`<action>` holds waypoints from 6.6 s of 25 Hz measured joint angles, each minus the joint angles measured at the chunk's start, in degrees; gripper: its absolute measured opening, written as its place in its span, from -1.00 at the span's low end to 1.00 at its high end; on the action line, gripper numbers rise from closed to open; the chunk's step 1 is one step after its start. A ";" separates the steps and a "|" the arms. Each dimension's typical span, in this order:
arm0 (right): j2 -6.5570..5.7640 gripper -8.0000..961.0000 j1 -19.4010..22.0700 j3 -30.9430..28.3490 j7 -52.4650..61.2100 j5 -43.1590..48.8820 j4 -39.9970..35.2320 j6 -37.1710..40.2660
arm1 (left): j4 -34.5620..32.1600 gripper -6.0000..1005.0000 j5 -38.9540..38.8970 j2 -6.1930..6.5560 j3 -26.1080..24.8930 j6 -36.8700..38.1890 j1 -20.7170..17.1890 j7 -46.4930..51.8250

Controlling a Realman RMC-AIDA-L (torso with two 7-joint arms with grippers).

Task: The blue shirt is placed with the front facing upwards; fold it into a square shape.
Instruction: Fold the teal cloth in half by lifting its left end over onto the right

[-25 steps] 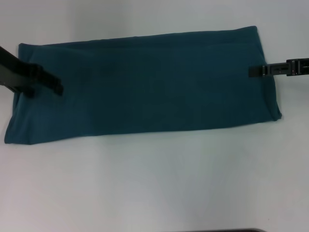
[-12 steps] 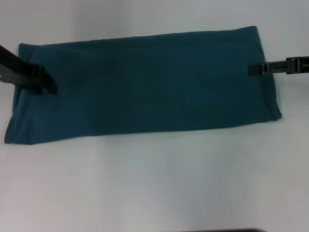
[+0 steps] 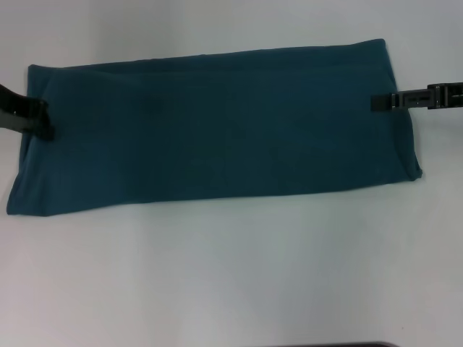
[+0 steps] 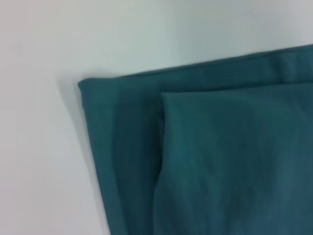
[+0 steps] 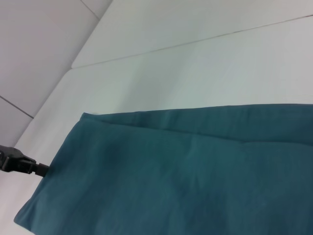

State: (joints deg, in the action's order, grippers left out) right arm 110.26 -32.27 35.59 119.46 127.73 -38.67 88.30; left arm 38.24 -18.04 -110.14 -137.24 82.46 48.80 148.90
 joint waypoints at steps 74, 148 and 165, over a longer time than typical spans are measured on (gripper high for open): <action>0.21 0.91 -1.13 0.53 0.85 0.16 0.00 -0.46 | -1.72 0.11 3.91 0.89 0.04 -6.13 -1.00 2.76; 0.26 0.91 -1.41 0.61 0.25 0.15 -0.18 -0.32 | -11.46 0.07 5.47 2.24 2.06 -7.82 2.98 4.89; -0.08 0.91 -1.48 0.61 0.16 0.15 -0.09 -0.63 | -11.21 0.05 4.86 2.25 1.46 -5.99 3.88 4.31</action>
State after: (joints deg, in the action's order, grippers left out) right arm 110.18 -33.75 36.21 119.62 127.88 -38.76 87.67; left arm 27.03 -13.17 -107.89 -135.78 76.47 52.68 153.20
